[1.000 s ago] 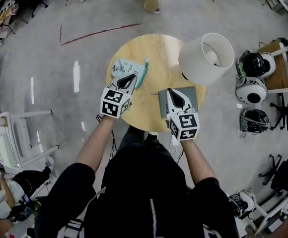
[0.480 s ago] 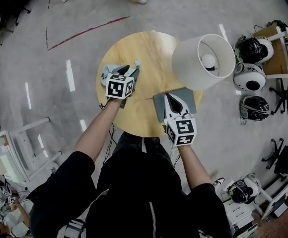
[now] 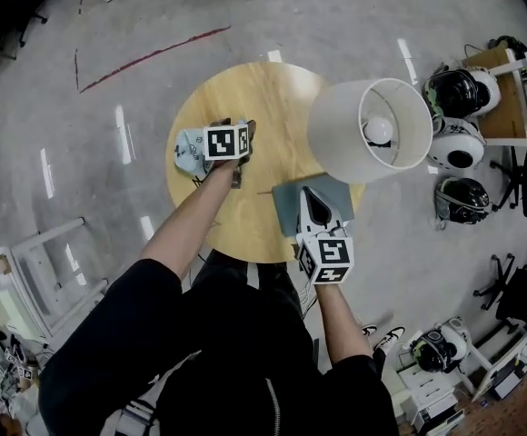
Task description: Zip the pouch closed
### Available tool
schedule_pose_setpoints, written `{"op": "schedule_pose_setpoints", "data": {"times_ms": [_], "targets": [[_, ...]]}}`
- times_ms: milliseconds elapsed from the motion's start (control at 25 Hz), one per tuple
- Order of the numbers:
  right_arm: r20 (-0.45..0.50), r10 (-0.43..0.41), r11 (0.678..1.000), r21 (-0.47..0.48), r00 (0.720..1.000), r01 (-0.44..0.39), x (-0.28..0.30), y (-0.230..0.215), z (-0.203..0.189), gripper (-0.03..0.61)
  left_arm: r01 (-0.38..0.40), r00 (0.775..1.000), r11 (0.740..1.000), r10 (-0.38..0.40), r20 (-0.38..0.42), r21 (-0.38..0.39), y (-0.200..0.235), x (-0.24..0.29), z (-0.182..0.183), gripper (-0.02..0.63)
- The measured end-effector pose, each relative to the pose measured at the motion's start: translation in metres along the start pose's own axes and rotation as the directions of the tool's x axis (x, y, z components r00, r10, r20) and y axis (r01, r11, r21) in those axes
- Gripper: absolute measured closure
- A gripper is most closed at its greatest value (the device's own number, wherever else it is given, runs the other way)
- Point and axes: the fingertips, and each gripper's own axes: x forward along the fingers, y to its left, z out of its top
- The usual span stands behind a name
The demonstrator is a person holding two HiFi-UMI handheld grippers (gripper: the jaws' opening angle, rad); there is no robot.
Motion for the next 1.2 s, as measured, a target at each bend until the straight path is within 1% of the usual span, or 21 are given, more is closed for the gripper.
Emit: {"op": "schedule_pose_setpoints", "data": {"times_ms": [40,80,200,280,320,360,520,560,600,680,760,880,920,1000,1200], "targets": [[0.000,-0.007,1.000,0.011,1.000,0.007,0.000,-0.001,-0.002,0.574,-0.013,1.000,1.000,0.013,-0.005,-0.024,0.002,0.005,-0.001,0.337],[-0.002,-0.013,1.000,0.021,1.000,0.013,0.001,-0.002,-0.004,0.574,-0.032,0.999,0.999,0.032,-0.013,-0.030,0.004,0.010,-0.002,0.336],[-0.015,-0.030,0.999,0.042,0.999,0.031,0.004,-0.006,-0.009,0.574,-0.081,0.996,0.997,0.082,-0.043,0.017,0.008,0.029,-0.010,0.336],[-0.022,-0.038,0.998,0.050,0.999,0.039,0.005,-0.008,-0.010,0.574,-0.103,0.993,0.994,0.104,-0.052,0.027,0.010,0.038,-0.016,0.327],[-0.023,-0.043,0.998,0.053,0.999,0.044,0.005,-0.010,-0.011,0.574,-0.116,0.992,0.993,0.118,-0.051,0.028,0.011,0.040,-0.018,0.334],[-0.022,-0.046,0.997,0.055,0.999,0.048,0.005,-0.011,-0.011,0.574,-0.130,0.990,0.991,0.131,-0.045,0.030,0.013,0.039,-0.019,0.382],[-0.019,-0.050,0.997,0.056,0.999,0.051,0.006,-0.015,-0.010,0.574,-0.163,0.986,0.987,0.163,-0.016,0.001,0.026,0.034,-0.018,0.478],[-0.020,-0.050,0.997,0.059,0.999,0.051,0.006,-0.016,-0.010,0.574,-0.165,0.986,0.986,0.165,-0.015,-0.012,0.030,0.031,-0.018,0.516],[-0.021,-0.049,0.997,0.062,0.999,0.051,0.007,-0.016,-0.011,0.574,-0.159,0.987,0.987,0.158,-0.015,-0.028,0.033,0.026,-0.016,0.534],[-0.023,-0.043,0.997,0.061,0.999,0.044,0.009,-0.013,-0.010,0.574,-0.125,0.992,0.990,0.124,-0.013,-0.061,0.035,0.019,-0.015,0.537],[-0.020,-0.031,0.998,0.054,0.999,0.032,0.011,-0.007,-0.009,0.574,-0.081,0.997,0.992,0.082,0.007,-0.095,0.037,0.015,-0.017,0.549],[-0.014,-0.013,0.999,0.044,1.000,0.014,0.011,0.001,-0.006,0.574,0.010,0.996,0.989,0.003,0.084,-0.151,0.032,0.001,-0.016,0.580],[-0.012,-0.008,0.999,0.042,1.000,0.009,0.011,0.002,-0.005,0.574,0.045,0.993,0.986,-0.027,0.114,-0.158,0.028,-0.005,-0.013,0.587],[-0.009,0.001,0.999,0.039,1.000,-0.001,0.012,0.004,-0.005,0.574,0.107,0.983,0.983,-0.082,0.165,-0.150,0.021,-0.016,-0.008,0.592],[-0.008,0.041,0.999,0.020,0.999,-0.041,0.016,0.019,-0.008,0.574,0.211,0.947,0.970,-0.173,0.272,-0.119,0.010,-0.051,0.009,0.595]]}}
